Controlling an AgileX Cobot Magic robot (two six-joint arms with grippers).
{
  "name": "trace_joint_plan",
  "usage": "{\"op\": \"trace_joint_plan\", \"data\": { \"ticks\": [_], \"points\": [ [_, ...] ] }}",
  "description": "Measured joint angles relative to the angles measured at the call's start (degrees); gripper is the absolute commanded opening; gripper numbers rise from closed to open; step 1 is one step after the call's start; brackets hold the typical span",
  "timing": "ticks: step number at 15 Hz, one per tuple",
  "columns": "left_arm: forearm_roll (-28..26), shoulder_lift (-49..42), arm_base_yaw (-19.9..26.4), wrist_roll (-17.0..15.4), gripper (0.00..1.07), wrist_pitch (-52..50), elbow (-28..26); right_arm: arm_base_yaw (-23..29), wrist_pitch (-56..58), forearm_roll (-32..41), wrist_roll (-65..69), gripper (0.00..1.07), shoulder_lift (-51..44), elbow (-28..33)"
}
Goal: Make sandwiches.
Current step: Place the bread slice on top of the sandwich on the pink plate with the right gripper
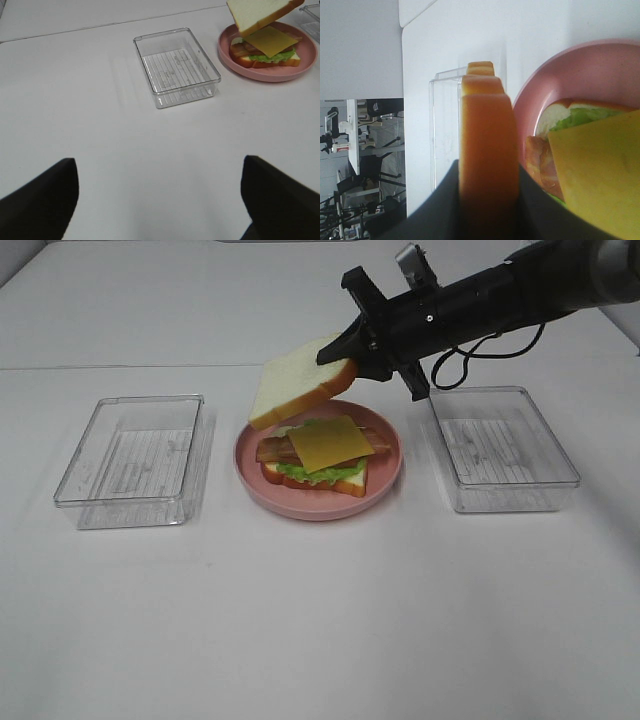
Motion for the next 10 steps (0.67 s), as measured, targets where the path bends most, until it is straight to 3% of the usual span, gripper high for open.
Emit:
{"op": "trace_joint_plan", "data": {
  "ticks": [6,10],
  "points": [
    [0.00,0.00,0.00,0.00,0.83,0.00,0.00,0.00,-0.63,-1.09,0.97,0.00,2.92,0.06],
    [0.00,0.00,0.00,0.00,0.83,0.00,0.00,0.00,-1.66,-7.79,6.07,0.00,2.92,0.06]
  ]
}}
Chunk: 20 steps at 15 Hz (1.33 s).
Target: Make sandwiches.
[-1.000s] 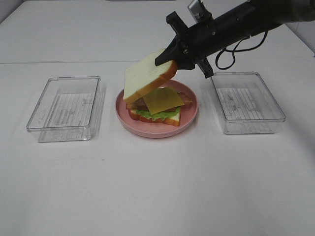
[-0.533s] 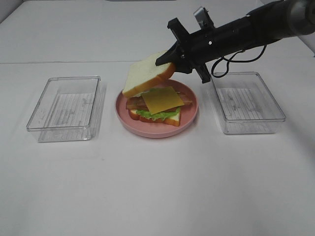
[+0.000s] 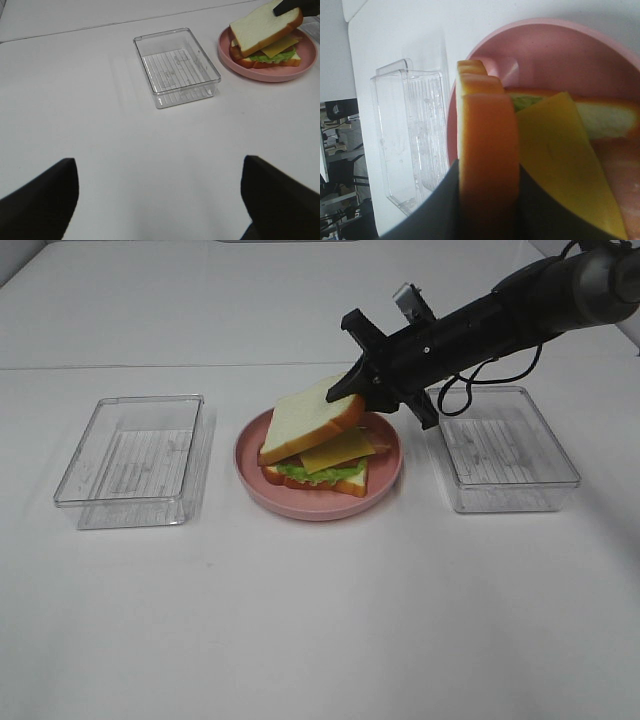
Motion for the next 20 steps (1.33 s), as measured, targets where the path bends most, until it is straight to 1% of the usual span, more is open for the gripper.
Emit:
{"op": "trace_joint_plan", "data": {
  "ticks": [2,3,4,5,6,7,8,11,14,15,18,20],
  "points": [
    [0.00,0.00,0.00,0.00,0.83,0.00,0.00,0.00,-0.46,-1.55,1.49,0.00,0.00,0.00],
    [0.00,0.00,0.00,0.00,0.83,0.00,0.00,0.00,-0.46,-1.89,1.95,0.04,0.00,0.00],
    [0.00,0.00,0.00,0.00,0.83,0.00,0.00,0.00,-0.46,-2.12,1.95,0.15,0.00,0.00],
    [0.00,0.00,0.00,0.00,0.83,0.00,0.00,0.00,-0.46,-2.23,1.95,0.34,0.00,0.00],
    [0.00,0.00,0.00,0.00,0.83,0.00,0.00,0.00,-0.46,-2.41,1.95,0.50,0.00,0.00],
    [0.00,0.00,0.00,0.00,0.83,0.00,0.00,0.00,-0.46,-2.98,1.95,0.59,0.00,0.00],
    [0.00,0.00,0.00,0.00,0.83,0.00,0.00,0.00,-0.06,-3.55,1.95,0.78,0.00,0.00],
    [0.00,0.00,0.00,0.00,0.83,0.00,0.00,0.00,2.35,-6.93,2.75,0.79,0.00,-0.29],
    [0.00,0.00,0.00,0.00,0.83,0.00,0.00,0.00,3.72,-13.64,5.21,0.79,-1.55,-0.34],
    [0.00,0.00,0.00,0.00,0.83,0.00,0.00,0.00,3.78,-14.84,5.61,0.79,-2.18,-0.34],
    [0.00,0.00,0.00,0.00,0.83,0.00,0.00,0.00,5.56,-23.66,10.60,0.79,-5.73,-0.46],
    [0.00,0.00,0.00,0.00,0.83,0.00,0.00,0.00,8.37,-31.80,13.06,0.79,-8.31,-0.46]
  ]
}}
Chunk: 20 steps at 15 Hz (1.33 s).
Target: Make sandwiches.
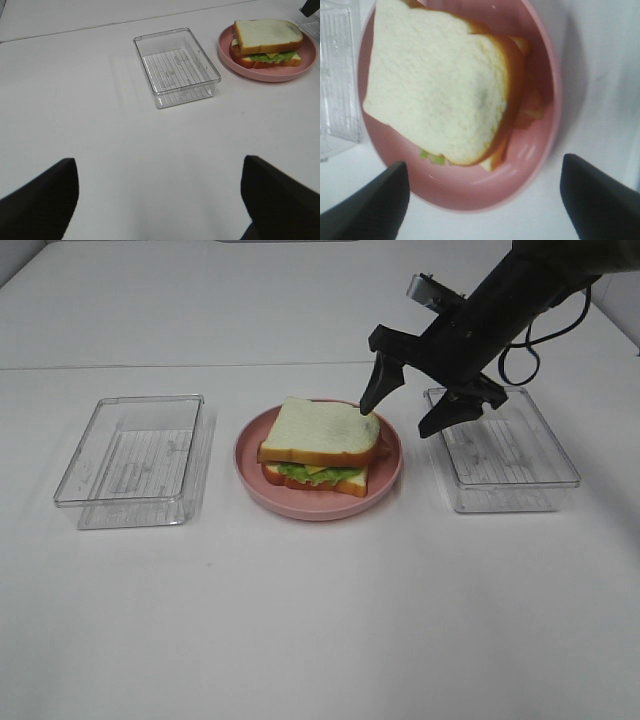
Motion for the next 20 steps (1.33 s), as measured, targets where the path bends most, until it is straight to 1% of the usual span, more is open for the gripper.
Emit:
{"op": "trace_joint_plan", "data": {
  "ticks": [2,3,4,6,7,9,10,15,16,17,18,19,20],
  "points": [
    [0.00,0.00,0.00,0.00,0.83,0.00,0.00,0.00,5.96,-10.60,1.09,0.79,-4.87,0.00],
    [0.00,0.00,0.00,0.00,0.83,0.00,0.00,0.00,8.14,-13.12,1.55,0.79,-7.16,0.00],
    [0.00,0.00,0.00,0.00,0.83,0.00,0.00,0.00,9.00,-14.44,2.06,0.79,-8.14,0.06],
    [0.00,0.00,0.00,0.00,0.83,0.00,0.00,0.00,10.14,-17.82,3.21,0.79,-13.35,1.78],
    [0.00,0.00,0.00,0.00,0.83,0.00,0.00,0.00,10.37,-18.91,3.90,0.79,-18.79,4.53],
    [0.00,0.00,0.00,0.00,0.83,0.00,0.00,0.00,10.43,-19.60,3.95,0.79,-26.70,10.20],
    [0.00,0.00,0.00,0.00,0.83,0.00,0.00,0.00,10.49,-19.71,3.95,0.79,-28.42,12.03],
    [0.00,0.00,0.00,0.86,0.83,0.00,0.00,0.00,10.49,-19.77,3.95,0.79,-50.76,32.60],
    [0.00,0.00,0.00,0.92,0.83,0.00,0.00,0.00,10.49,-19.77,3.95,0.79,-53.17,34.89],
    [0.00,0.00,0.00,0.92,0.83,0.00,0.00,0.00,10.54,-19.77,4.01,0.78,-62.34,42.91],
    [-0.11,0.00,0.00,1.03,0.83,0.00,0.00,0.00,10.60,-19.82,4.01,0.78,-66.81,47.15],
    [-0.23,0.00,0.00,1.03,0.83,0.00,0.00,0.00,10.60,-19.94,4.01,0.78,-71.73,50.71],
    [-0.23,0.00,0.00,1.03,0.83,0.00,0.00,0.00,10.66,-20.05,4.01,0.78,-74.08,52.54]
  ]
}}
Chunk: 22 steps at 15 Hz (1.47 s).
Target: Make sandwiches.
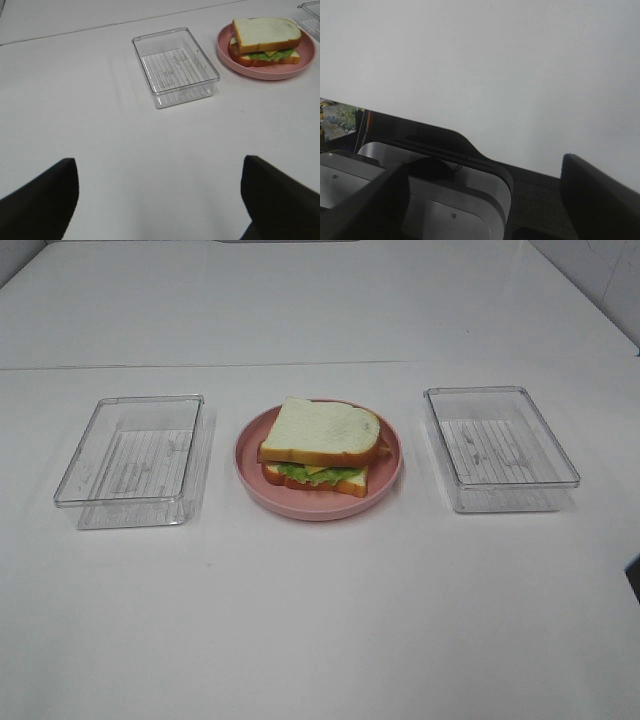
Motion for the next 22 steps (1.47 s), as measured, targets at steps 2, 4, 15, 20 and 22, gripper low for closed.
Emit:
{"op": "trace_joint_plan", "data": {
  "ticks": [2,4,15,20,22],
  "points": [
    [-0.34,0.00,0.00,0.00,0.83,0.00,0.00,0.00,0.11,-1.83,-0.17,0.78,-8.65,5.73],
    [-0.34,0.00,0.00,0.00,0.83,0.00,0.00,0.00,-0.06,-4.93,-0.34,0.78,-16.96,9.68],
    [-0.34,0.00,0.00,0.00,0.83,0.00,0.00,0.00,-1.55,-5.56,-4.24,0.78,-43.09,11.52],
    [-0.34,0.00,0.00,0.00,0.83,0.00,0.00,0.00,-1.55,-5.56,-4.24,0.78,-43.09,11.52],
    [-0.34,0.00,1.60,0.00,0.83,0.00,0.00,-0.74,-1.55,-5.50,-4.24,0.78,-43.09,11.52]
  ]
}}
